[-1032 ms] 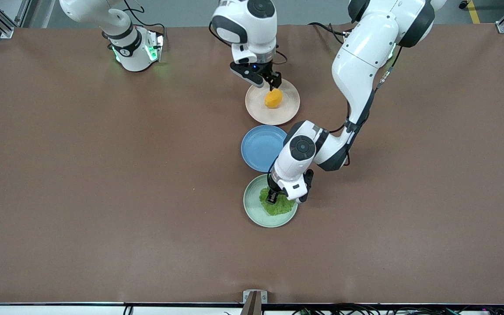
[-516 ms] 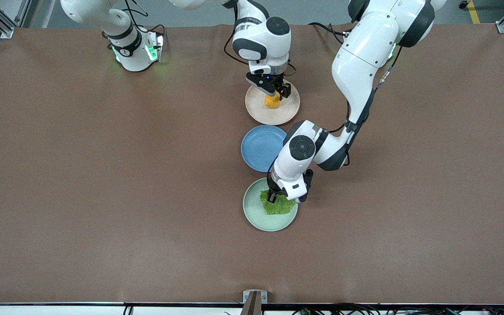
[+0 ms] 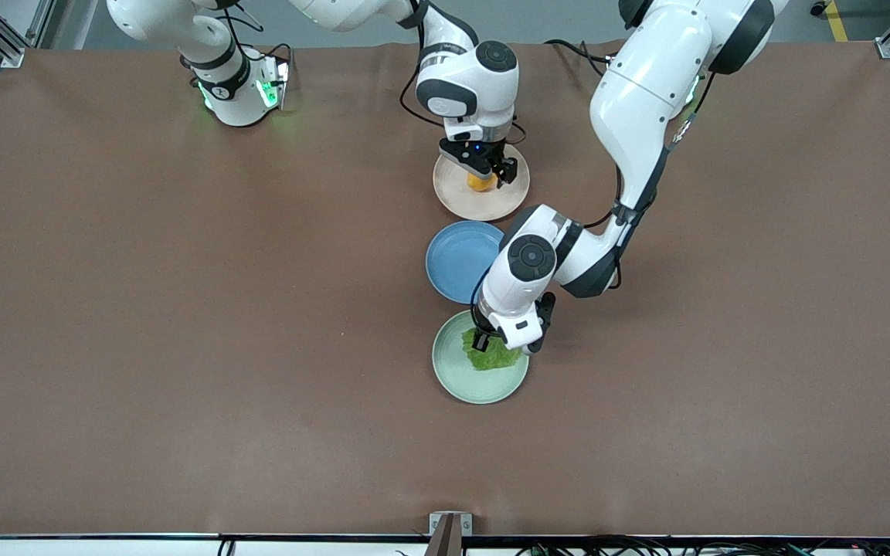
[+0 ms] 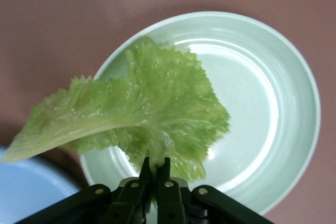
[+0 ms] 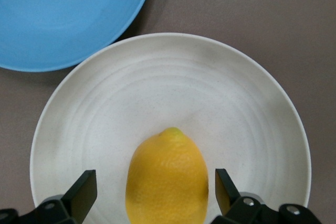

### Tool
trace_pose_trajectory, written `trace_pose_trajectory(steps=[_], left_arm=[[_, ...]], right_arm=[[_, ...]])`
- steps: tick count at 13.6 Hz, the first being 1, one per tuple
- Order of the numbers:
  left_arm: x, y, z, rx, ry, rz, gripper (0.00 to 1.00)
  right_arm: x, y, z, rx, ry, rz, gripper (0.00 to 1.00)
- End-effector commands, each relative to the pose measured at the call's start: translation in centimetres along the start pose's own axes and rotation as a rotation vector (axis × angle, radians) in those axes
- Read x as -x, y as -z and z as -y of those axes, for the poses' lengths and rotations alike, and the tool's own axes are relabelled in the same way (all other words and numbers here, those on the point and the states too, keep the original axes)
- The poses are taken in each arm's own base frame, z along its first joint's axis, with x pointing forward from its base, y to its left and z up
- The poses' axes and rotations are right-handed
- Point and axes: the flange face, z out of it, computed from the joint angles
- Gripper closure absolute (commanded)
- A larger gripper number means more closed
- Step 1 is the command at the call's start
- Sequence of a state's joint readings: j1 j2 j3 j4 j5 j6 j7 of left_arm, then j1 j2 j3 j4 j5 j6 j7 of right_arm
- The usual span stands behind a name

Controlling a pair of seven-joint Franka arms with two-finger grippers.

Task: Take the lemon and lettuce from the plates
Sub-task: 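Lift the lettuce with the left gripper while the right gripper lifts the lemon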

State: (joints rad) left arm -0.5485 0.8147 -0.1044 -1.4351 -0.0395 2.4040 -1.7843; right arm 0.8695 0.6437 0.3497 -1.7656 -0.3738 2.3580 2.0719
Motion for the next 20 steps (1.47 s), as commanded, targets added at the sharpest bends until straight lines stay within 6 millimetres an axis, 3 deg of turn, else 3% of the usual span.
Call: trace_pose_trajectory(steps=[1, 2, 4, 6, 8, 9, 10, 11, 13, 15, 18, 20], left_arm=[[0.5, 5.6, 0.2, -0.036, -0.008, -0.005, 1.00], [0.4, 7.9, 0.3, -0.051, -0.020, -0.003, 1.00], [-1.6, 12.8, 0.0, -0.075, -0.065, 0.003, 1.00], [-5.2, 16.9, 0.4, -0.131, -0.136, 0.051, 1.00], [-9.2, 20.2, 2.4, -0.201, -0.284, 0.067, 1.00], [-11.3, 21.1, 3.8, -0.209, -0.332, 0.070, 1.00], [-13.2, 21.7, 5.1, -0.218, -0.385, 0.075, 1.00], [-15.3, 21.9, 7.0, -0.232, -0.459, 0.083, 1.00], [-18.2, 21.2, 9.6, -0.235, -0.564, 0.088, 1.00], [-21.2, 19.8, 11.9, -0.183, -0.653, 0.058, 1.00], [-24.1, 17.4, 14.9, -0.160, -0.815, 0.049, 1.00], [-25.4, 15.5, 16.4, -0.163, -0.895, 0.055, 0.99]], right_arm=[[0.5, -0.9, 0.1, -0.004, -0.004, -0.014, 0.07], [0.4, -0.9, 0.1, -0.002, -0.007, -0.013, 0.09], [0.2, -0.9, 0.1, 0.002, -0.017, -0.010, 0.12], [0.2, -1.2, 0.0, 0.011, -0.017, -0.011, 0.24], [-0.1, -0.9, 0.0, 0.013, -0.024, -0.013, 0.81], [-0.6, -0.7, 0.2, 0.012, -0.035, -0.013, 0.97], [-1.7, -0.2, 0.4, 0.026, -0.046, -0.026, 1.00], [-3.8, 1.1, 1.2, 0.048, -0.062, -0.046, 1.00], [-6.8, 5.4, 2.5, 0.052, 0.015, -0.052, 1.00], [-12.2, 9.6, 3.2, 0.016, 0.075, -0.006, 0.99], [-22.2, 13.3, 2.0, 0.051, 0.218, 0.016, 1.00], [-29.0, 14.2, -0.8, 0.093, 0.313, 0.039, 0.99]])
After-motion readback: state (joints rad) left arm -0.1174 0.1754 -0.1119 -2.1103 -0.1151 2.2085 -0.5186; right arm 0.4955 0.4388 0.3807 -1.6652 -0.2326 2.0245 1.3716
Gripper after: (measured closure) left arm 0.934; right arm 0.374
